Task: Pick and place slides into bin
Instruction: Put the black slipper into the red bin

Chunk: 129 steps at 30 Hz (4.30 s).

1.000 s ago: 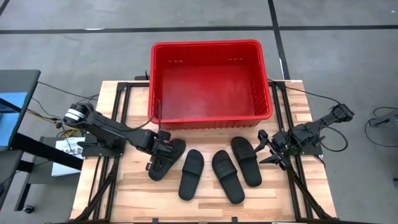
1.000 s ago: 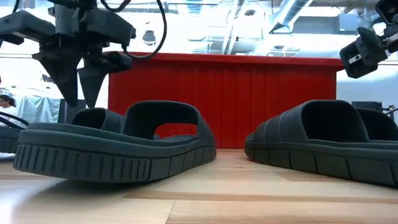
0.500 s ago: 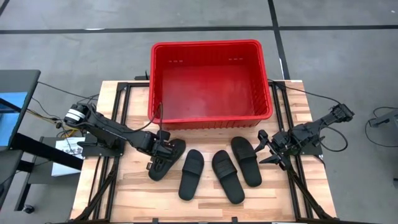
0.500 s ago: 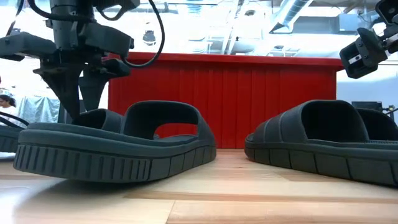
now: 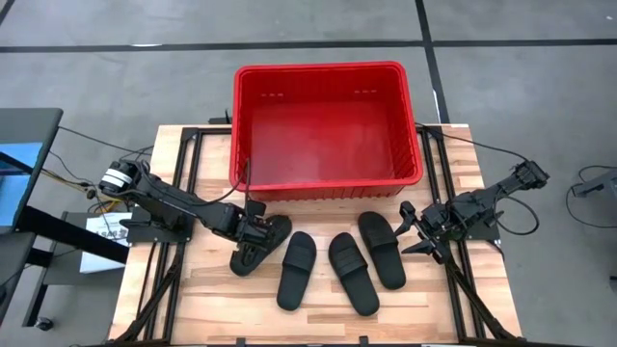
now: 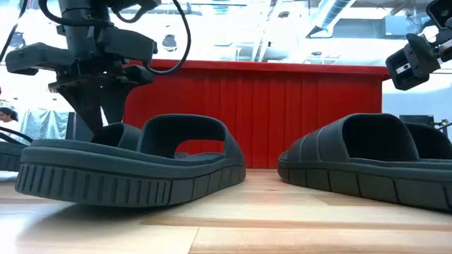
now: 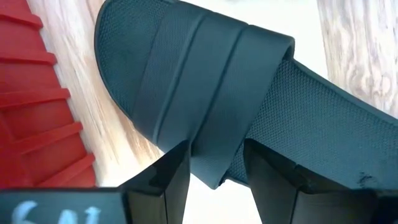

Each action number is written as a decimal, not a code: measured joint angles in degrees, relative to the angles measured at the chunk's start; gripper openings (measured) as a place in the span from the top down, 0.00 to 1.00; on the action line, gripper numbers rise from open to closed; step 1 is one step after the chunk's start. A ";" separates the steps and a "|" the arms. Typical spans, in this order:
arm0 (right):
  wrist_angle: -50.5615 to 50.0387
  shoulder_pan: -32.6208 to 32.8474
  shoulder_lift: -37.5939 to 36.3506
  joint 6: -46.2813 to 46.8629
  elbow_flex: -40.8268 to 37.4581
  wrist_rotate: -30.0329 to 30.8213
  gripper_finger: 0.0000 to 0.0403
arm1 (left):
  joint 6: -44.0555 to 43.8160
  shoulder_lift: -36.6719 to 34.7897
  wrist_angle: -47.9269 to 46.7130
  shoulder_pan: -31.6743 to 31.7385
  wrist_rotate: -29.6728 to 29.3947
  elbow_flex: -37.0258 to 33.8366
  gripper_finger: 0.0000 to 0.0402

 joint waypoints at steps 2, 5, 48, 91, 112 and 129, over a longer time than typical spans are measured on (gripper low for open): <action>0.00 -0.02 0.00 0.01 0.01 0.02 0.42 | 0.00 0.00 0.28 -0.02 0.06 0.00 0.65; -0.01 -0.02 0.01 0.00 0.00 0.02 0.42 | 0.00 0.00 0.84 -0.04 0.05 -0.02 0.65; -1.30 -0.02 -0.01 0.00 0.01 0.02 0.42 | -3.95 3.54 5.36 -2.78 -5.32 0.02 1.00; -1.28 0.00 0.00 0.01 0.01 0.00 0.42 | -21.27 3.61 -22.43 -13.68 -15.14 24.37 1.00; -1.27 0.00 0.01 0.01 0.01 0.01 0.42 | -18.47 3.54 -30.86 -12.59 -27.03 42.60 1.00; -1.29 -0.01 0.00 0.01 0.01 0.02 0.42 | -10.90 3.49 -44.17 -2.20 -36.95 60.74 1.00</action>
